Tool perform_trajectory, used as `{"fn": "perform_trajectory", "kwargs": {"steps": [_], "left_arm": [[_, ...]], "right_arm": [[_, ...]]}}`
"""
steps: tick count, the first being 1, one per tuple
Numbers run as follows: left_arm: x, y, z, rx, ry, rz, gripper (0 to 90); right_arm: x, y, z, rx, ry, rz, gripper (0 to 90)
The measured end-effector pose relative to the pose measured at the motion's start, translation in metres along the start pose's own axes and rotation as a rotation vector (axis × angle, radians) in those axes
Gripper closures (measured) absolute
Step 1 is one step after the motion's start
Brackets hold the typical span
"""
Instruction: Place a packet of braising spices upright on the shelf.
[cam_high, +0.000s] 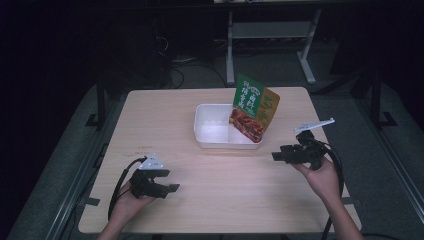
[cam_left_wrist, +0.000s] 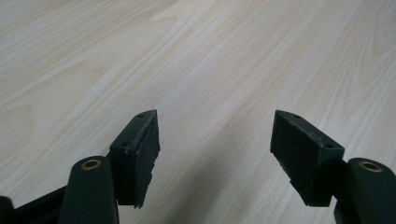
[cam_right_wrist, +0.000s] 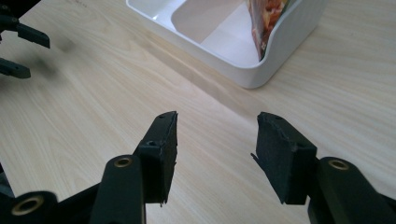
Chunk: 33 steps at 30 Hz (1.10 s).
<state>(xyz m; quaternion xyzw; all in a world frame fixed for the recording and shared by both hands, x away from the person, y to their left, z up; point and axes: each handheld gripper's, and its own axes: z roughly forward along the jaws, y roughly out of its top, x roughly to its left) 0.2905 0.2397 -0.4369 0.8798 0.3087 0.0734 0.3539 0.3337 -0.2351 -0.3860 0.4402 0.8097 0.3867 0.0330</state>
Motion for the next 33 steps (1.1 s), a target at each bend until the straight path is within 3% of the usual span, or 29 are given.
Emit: {"fn": "perform_trajectory", "kwargs": {"steps": [33], "left_arm": [[-0.002,0.001,-0.001,0.000,0.015,0.018,32.7]], "right_arm": [[0.014,-0.070,0.005,-0.004,0.042,0.029,47.0]]}}
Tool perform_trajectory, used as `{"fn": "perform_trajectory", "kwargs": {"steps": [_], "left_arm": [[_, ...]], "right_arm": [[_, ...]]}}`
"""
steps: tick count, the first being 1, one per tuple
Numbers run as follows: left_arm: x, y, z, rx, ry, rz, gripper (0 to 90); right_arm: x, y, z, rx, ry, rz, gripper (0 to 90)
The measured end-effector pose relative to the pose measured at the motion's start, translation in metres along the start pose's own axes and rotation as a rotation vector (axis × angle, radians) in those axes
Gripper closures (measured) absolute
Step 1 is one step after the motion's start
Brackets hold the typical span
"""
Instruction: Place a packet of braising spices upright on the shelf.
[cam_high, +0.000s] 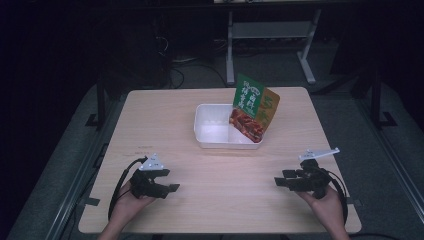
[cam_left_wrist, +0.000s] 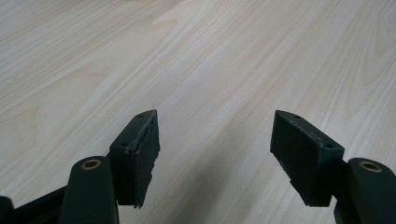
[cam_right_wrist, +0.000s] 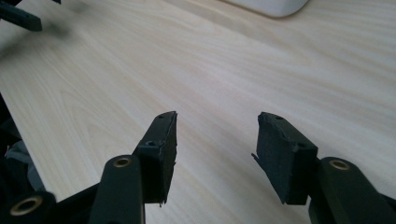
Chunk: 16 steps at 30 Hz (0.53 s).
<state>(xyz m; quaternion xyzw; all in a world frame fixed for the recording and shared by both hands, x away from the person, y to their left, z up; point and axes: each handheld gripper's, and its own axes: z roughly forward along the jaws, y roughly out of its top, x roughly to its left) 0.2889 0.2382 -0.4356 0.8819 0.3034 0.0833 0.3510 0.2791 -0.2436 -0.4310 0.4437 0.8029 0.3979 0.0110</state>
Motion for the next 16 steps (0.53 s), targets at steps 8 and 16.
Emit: {"fn": "perform_trajectory", "kwargs": {"steps": [8,16], "left_arm": [[-0.001,0.001,0.000,0.001,0.004,0.009,32.8],[-0.001,0.001,0.000,0.002,0.009,0.024,32.8]], "right_arm": [[0.011,-0.018,0.003,0.013,-0.002,-0.034,46.2],[0.019,-0.028,0.005,0.006,0.007,-0.049,45.6]]}}
